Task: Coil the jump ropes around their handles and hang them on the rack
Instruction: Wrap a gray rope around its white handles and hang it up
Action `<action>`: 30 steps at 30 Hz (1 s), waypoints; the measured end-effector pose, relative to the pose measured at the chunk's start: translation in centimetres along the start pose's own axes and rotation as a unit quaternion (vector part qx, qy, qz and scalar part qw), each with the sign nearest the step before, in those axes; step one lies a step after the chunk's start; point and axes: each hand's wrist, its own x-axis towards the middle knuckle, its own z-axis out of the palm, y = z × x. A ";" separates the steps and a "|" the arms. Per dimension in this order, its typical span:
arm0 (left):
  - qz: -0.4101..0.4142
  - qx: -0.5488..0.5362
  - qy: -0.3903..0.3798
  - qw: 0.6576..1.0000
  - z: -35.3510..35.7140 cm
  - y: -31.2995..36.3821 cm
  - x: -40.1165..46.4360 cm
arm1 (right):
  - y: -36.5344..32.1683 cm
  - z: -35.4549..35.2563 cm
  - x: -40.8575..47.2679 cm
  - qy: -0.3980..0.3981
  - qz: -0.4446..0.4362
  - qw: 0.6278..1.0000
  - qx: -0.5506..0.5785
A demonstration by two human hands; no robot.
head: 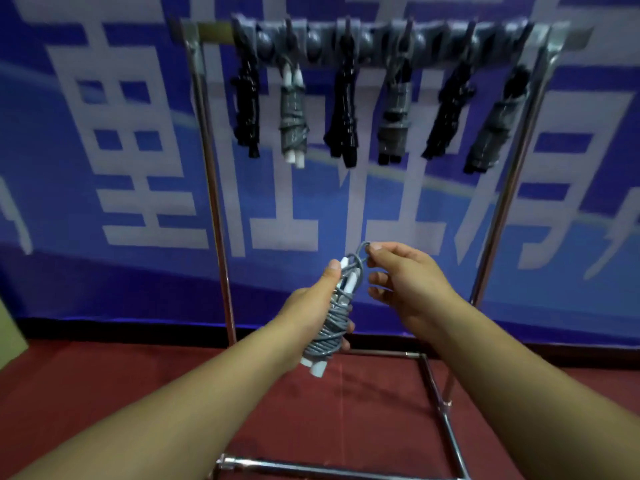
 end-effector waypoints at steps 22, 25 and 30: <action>0.205 0.021 0.017 0.978 -5.5 22.4 1.2 | -22.6 9.5 10.0 0.041 -0.176 0.982 -0.050; 0.207 0.034 0.041 0.977 -4.8 23.5 2.6 | -23.9 9.2 11.1 0.045 -0.189 0.980 -0.049; 0.197 0.010 0.050 0.979 -3.3 24.3 3.8 | -25.6 9.6 12.2 0.051 -0.165 0.985 -0.020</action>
